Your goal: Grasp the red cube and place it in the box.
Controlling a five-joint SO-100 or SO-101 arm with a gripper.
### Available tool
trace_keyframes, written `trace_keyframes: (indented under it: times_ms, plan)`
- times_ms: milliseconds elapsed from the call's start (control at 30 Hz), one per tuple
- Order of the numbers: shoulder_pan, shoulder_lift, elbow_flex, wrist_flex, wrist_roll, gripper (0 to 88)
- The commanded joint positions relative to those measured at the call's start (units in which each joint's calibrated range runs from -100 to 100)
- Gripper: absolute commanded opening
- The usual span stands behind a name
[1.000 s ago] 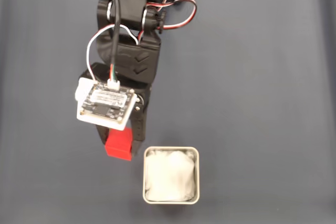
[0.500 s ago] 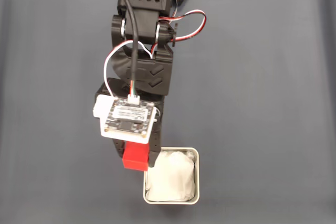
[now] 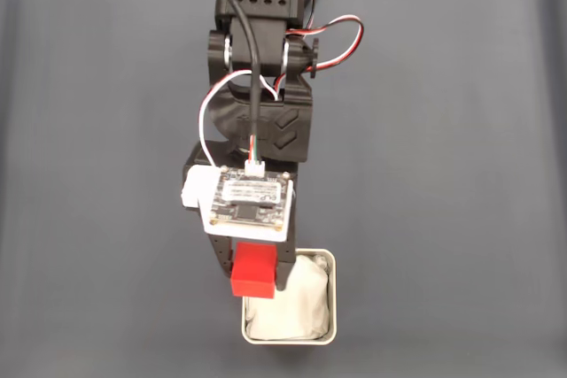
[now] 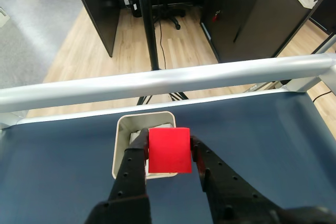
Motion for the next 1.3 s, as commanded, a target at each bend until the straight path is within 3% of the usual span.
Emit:
trace_keyframes:
  times_ms: [0, 1267]
  plan:
    - [-1.0, 0.1, -3.0, -2.5, 0.7, 0.0]
    - [-3.6, 4.6, -3.5, -7.7, 2.0, 0.0]
